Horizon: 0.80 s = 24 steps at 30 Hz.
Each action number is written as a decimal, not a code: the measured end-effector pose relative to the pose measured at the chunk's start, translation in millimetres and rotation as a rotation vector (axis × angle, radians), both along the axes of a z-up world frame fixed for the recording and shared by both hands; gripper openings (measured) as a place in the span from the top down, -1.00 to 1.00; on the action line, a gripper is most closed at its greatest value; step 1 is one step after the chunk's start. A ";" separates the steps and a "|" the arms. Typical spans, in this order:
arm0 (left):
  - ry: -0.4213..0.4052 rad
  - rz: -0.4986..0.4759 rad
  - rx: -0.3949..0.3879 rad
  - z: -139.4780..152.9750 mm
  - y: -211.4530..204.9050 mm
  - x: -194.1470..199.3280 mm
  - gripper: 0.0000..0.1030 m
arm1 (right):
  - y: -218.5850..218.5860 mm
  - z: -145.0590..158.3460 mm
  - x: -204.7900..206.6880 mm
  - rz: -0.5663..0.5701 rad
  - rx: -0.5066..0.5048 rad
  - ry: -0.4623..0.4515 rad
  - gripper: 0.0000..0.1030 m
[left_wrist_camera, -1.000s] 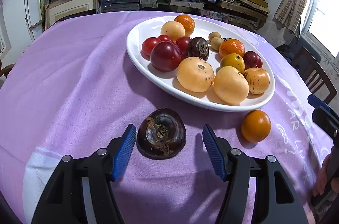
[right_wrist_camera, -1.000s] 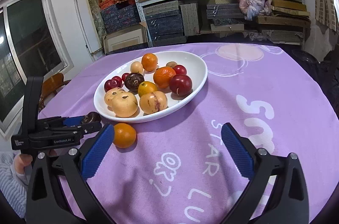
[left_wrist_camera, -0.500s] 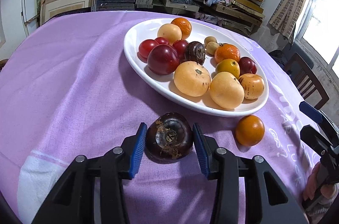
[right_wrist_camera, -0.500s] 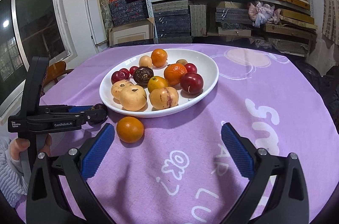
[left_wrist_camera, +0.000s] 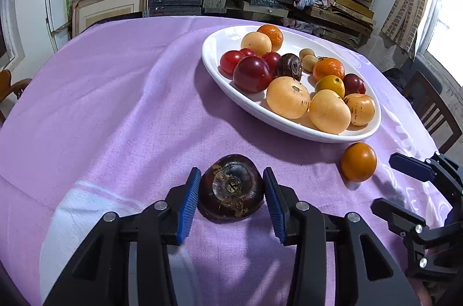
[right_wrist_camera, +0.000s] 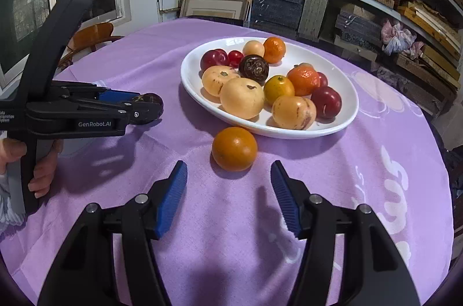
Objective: Organize fruits
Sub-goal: 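Grasp the last dark brown fruit with the left gripper while the right grasps the orange tomato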
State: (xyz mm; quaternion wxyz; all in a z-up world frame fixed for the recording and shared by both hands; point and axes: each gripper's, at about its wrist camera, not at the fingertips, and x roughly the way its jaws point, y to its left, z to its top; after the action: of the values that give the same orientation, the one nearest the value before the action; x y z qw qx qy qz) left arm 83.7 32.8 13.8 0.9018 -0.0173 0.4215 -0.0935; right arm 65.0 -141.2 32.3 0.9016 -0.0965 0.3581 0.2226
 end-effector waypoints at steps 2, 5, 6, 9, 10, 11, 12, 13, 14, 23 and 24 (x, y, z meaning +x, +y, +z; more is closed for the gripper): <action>0.007 -0.001 -0.007 -0.8 1.5 0.6 0.13 | -0.7 -0.7 7.2 -0.017 0.039 0.018 -0.13; 0.010 -0.001 -0.011 -0.9 1.8 1.7 0.13 | -0.1 -2.2 19.4 -0.042 0.080 0.067 -0.12; 0.009 -0.001 -0.008 -1.0 3.5 1.7 0.13 | 0.6 -2.4 22.2 -0.050 0.084 0.073 -0.11; 0.010 -0.001 -0.003 -0.4 4.3 1.9 0.13 | 3.4 -5.9 29.2 -0.061 0.094 0.099 -0.11; 0.010 -0.001 -0.002 -0.3 4.2 1.8 0.13 | 5.1 -8.3 31.3 -0.062 0.092 0.112 -0.11; 0.009 -0.001 -0.002 -0.5 3.6 1.8 0.13 | 5.4 -9.3 32.6 -0.062 0.093 0.117 -0.10; 0.009 -0.001 0.000 -0.4 4.0 1.8 0.13 | 6.5 -10.8 33.6 -0.061 0.093 0.118 -0.09; 0.010 -0.002 0.002 -0.5 4.3 1.7 0.13 | 7.9 -12.0 34.4 -0.058 0.089 0.124 -0.06; 0.010 -0.002 0.004 -0.7 3.9 1.8 0.13 | 8.2 -12.0 34.7 -0.056 0.092 0.125 -0.01; 0.010 -0.005 0.014 -1.4 -1.9 2.2 0.13 | 2.6 -14.3 40.8 -0.060 0.130 0.156 0.24; 0.010 -0.005 0.009 -1.3 -1.5 2.2 0.13 | 1.4 -14.3 40.4 -0.058 0.138 0.160 0.24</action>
State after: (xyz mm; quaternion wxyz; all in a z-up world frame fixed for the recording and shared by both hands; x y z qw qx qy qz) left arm 85.9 31.3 12.5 0.8995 -0.0126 0.4266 -0.0938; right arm 105.4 -139.8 17.9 0.8807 -0.0055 0.4153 0.2275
